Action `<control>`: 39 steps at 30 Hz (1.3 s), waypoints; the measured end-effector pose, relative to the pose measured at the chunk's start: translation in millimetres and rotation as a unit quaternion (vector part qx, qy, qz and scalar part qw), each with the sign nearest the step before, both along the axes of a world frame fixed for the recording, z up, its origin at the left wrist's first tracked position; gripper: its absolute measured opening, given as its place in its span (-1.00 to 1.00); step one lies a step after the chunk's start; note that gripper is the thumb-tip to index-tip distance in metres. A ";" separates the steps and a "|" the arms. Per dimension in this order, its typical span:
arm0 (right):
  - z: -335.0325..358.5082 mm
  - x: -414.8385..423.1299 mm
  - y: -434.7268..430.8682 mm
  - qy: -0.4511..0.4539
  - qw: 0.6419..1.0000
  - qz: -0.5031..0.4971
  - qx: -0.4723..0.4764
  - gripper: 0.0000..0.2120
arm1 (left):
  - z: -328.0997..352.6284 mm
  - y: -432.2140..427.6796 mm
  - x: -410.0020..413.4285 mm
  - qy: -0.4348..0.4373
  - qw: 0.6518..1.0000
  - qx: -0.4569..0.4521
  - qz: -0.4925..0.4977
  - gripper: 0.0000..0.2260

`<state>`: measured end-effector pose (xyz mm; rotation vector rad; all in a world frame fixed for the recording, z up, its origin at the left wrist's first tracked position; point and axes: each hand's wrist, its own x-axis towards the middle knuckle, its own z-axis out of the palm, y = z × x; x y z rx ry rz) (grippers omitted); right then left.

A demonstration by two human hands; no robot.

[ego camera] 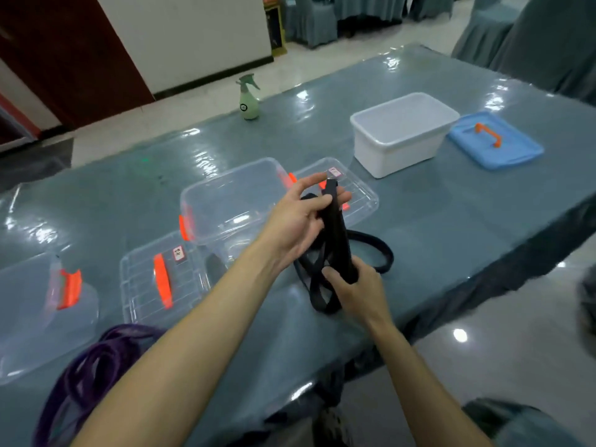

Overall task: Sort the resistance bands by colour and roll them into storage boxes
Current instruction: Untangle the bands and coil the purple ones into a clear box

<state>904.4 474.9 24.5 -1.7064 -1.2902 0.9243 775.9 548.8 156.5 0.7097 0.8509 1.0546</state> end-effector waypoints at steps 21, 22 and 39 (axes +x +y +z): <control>-75.0 3.4 15.5 -0.446 0.881 0.148 -0.062 -0.22 | -179.4 -24.7 -46.2 0.748 0.584 0.198 -0.246 -0.50; -67.2 3.8 13.6 -0.460 0.875 0.145 -0.048 -0.23 | -176.8 -29.5 -49.0 0.753 0.582 0.207 -0.226 -0.54; -17.2 -249.8 -54.4 -0.442 0.732 0.478 0.201 -0.79 | -156.5 -238.1 -319.5 0.874 0.453 0.110 0.134 -0.93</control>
